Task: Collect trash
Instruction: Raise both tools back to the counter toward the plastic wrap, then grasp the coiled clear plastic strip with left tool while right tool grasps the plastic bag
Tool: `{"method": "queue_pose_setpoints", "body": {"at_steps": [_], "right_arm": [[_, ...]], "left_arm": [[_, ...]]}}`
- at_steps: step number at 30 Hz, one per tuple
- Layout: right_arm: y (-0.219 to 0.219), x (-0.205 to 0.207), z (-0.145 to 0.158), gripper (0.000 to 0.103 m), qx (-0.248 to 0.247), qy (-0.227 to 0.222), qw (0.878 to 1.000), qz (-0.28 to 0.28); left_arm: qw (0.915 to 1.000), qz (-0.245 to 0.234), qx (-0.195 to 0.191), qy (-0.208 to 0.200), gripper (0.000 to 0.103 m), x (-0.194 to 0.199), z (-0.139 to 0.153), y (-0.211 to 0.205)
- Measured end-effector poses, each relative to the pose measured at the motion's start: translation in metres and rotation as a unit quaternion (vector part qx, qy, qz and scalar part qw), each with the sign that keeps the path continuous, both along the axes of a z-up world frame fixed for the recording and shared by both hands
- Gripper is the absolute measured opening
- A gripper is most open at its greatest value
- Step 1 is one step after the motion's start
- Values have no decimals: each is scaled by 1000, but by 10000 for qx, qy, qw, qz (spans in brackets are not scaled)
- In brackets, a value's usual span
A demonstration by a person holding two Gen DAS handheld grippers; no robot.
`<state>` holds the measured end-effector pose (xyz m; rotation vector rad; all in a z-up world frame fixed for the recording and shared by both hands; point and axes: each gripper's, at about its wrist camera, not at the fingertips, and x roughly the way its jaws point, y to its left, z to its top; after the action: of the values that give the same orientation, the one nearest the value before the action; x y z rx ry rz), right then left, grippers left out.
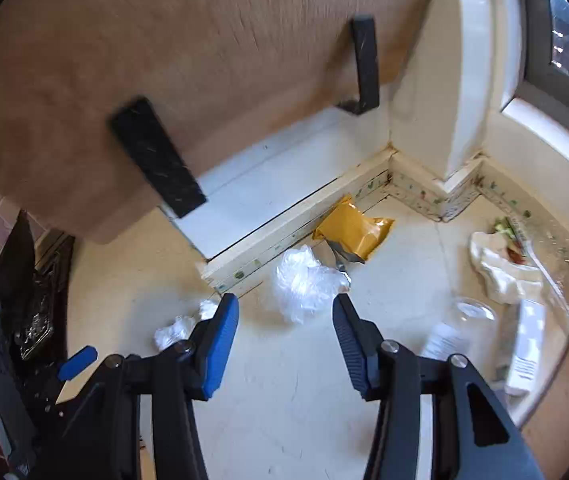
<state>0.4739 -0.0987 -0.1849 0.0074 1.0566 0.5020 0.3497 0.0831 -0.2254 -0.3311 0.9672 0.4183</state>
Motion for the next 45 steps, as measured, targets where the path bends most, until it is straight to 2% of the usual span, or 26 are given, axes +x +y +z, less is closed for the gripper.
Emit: {"method": "queue_pose_setpoints", "body": {"at_steps": [6,10,12,13,15,17,18,19,23,28,33,37,39,40,41,42,43,44,45], "right_arm": [[19,23,-34,49,-106,276,9996,38],[29,28,-49,49,-212,395,9989,128],[33,27,-56,45,-314,402,9986,125],[35,26,-60,35,-373,420,9983,139],[35,24,-64,33,-347,429,9984,158],[33,21,-64,27,-289,433,9985,139],[33,19,-64,24,-260,463,9985,155],[32,17,-63,23,-245,494,9984,159],[25,8,-61,21,-174,633,9977,148],[5,-22,-41,21,156,707,9973,133],[-18,-60,-10,20,471,592,9971,34],[-39,-89,17,20,591,371,9975,-100],[-46,-97,27,20,623,349,9973,-174],[-49,-104,31,20,655,350,9970,-206],[-50,-107,34,20,664,333,9970,-216],[-53,-113,38,20,654,298,9972,-225],[-56,-120,41,20,654,254,9973,-231],[-57,-123,41,20,663,229,9973,-229],[-61,-127,43,20,691,192,9971,-249]], "left_arm": [[9999,12,28,99,85,17,-16,-5],[9998,-31,-2,185,75,21,-22,-9],[9997,-38,-30,247,67,20,-25,-9],[9996,-42,-57,274,60,19,-26,-8],[9993,-69,-142,339,47,19,-30,-7],[9988,-98,-239,407,28,17,-34,-6],[9986,-107,-296,418,22,17,-36,-5],[9985,-126,-333,417,10,16,-37,-6],[9987,-257,-234,359,1,12,-35,-12],[9994,-324,-63,104,0,-11,-16,-21],[9989,-415,-202,-86,0,-37,3,-20],[9978,-568,-312,-168,0,-46,7,-13],[9972,-564,-471,-164,7,-44,4,-7],[9967,-567,-572,-131,18,-42,2,-4],[9961,-583,-661,-107,34,-39,0,-1],[9957,-615,-687,-107,41,-38,-1,0],[9957,-655,-645,-127,54,-35,-2,0],[9962,-676,-540,-138,59,-32,-3,0],[9964,-711,-439,-135,60,-28,-4,-2]]}}
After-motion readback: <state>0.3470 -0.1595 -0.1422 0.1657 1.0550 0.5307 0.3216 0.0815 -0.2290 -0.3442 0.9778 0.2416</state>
